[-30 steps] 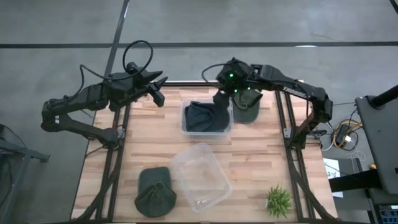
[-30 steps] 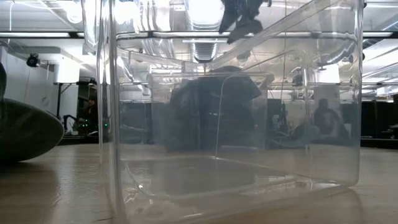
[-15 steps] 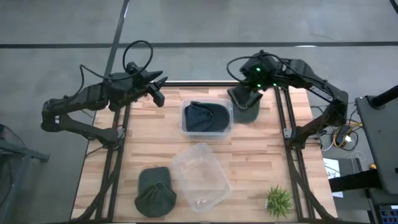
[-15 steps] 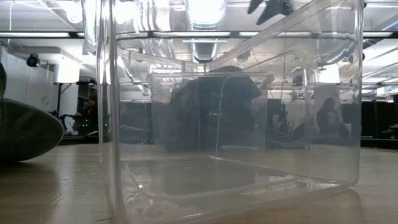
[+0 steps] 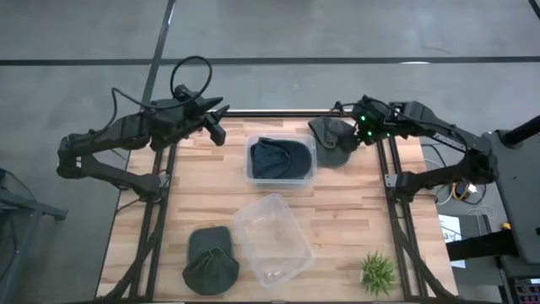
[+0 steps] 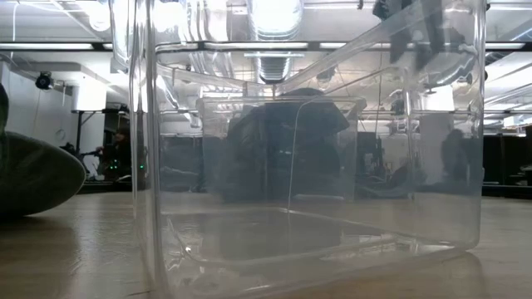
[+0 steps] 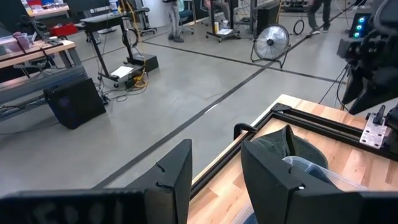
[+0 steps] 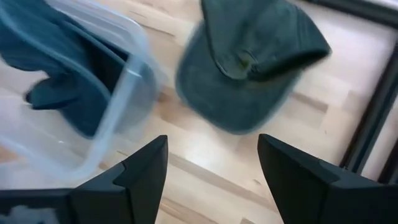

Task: Pick and place caps into container
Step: Put the top gray cap into the bottom transparent container

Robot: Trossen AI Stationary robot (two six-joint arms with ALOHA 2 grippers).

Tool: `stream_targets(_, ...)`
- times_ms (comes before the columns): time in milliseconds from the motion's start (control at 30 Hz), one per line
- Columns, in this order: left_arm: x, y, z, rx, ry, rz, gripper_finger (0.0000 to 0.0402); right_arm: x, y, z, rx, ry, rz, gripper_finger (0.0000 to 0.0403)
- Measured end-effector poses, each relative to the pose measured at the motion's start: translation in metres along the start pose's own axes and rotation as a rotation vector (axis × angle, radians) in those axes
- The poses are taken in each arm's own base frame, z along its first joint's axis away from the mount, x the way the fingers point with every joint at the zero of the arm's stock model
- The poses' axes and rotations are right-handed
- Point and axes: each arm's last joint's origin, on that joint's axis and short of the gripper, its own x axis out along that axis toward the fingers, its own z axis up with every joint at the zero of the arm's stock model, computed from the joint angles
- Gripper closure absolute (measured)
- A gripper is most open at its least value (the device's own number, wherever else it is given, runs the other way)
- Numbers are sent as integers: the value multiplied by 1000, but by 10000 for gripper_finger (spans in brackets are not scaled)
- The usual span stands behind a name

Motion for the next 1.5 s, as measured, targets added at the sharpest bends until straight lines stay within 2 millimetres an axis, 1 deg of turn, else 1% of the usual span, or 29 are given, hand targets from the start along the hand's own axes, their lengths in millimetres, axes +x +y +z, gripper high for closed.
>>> stream_targets(167,0,0,0,0,0,-1,271,21,-18,-17,75,-3,-9,165)
stream_targets(400,0,0,0,-3,0,-1,271,58,-43,-43,147,29,-57,165)
stream_targets(533,0,0,0,-4,0,-1,271,76,-53,-54,188,30,-70,165)
stream_targets(667,0,0,0,-5,0,-1,271,93,-59,-59,241,21,-43,165)
stream_targets(867,0,0,0,-5,0,-1,271,119,-69,-61,298,-8,-46,165)
stream_targets(1067,0,0,0,-1,-1,-1,271,140,-84,-58,365,-36,-74,165)
stream_targets(1200,0,0,0,-1,-1,-1,271,151,-92,-53,425,-65,-47,166)
stream_targets(1333,0,0,0,-1,-1,-1,271,161,-96,-46,471,-87,4,170)
stream_targets(1500,0,0,0,-1,-1,-1,271,172,-100,-41,490,-61,-27,183)
